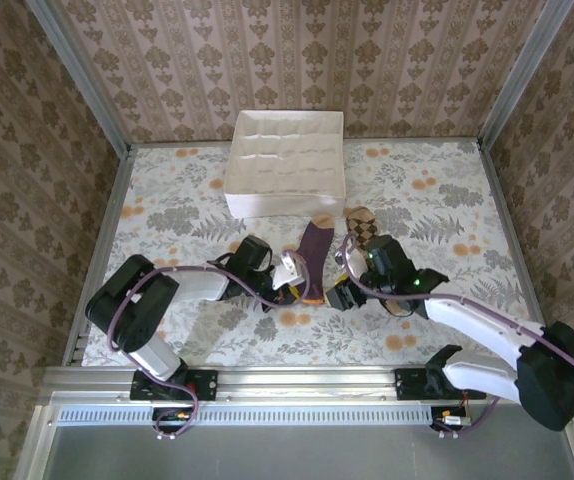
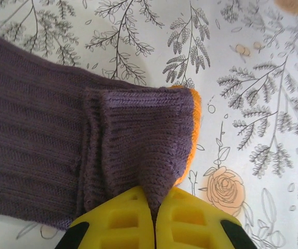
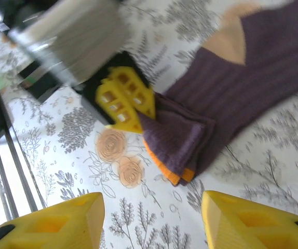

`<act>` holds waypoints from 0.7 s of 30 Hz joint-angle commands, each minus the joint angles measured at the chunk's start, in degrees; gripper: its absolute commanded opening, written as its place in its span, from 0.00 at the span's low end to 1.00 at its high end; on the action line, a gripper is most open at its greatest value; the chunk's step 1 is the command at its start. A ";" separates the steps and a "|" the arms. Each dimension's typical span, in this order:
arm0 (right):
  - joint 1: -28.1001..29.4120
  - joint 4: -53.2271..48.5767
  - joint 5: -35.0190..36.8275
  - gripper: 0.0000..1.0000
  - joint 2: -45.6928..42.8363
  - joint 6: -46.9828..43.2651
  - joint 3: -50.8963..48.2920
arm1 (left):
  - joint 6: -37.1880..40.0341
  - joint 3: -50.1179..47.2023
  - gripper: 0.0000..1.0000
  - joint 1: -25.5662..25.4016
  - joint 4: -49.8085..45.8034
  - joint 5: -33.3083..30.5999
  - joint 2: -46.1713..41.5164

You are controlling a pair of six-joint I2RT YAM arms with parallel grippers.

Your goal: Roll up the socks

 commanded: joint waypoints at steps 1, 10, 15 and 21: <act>4.65 10.72 6.40 0.55 -3.29 -7.24 -4.55 | -5.28 1.69 0.00 1.85 -6.19 8.89 1.46; 7.51 23.57 2.92 0.60 5.79 -13.97 -7.10 | -4.29 2.75 0.00 4.01 -9.18 14.79 3.39; 7.42 25.14 0.28 0.57 12.91 -17.50 -4.57 | -4.47 1.27 0.00 4.59 -6.85 15.67 3.67; 6.98 26.86 -2.57 0.57 19.31 -19.98 -2.82 | -5.05 -0.18 0.00 5.16 -5.13 16.57 3.14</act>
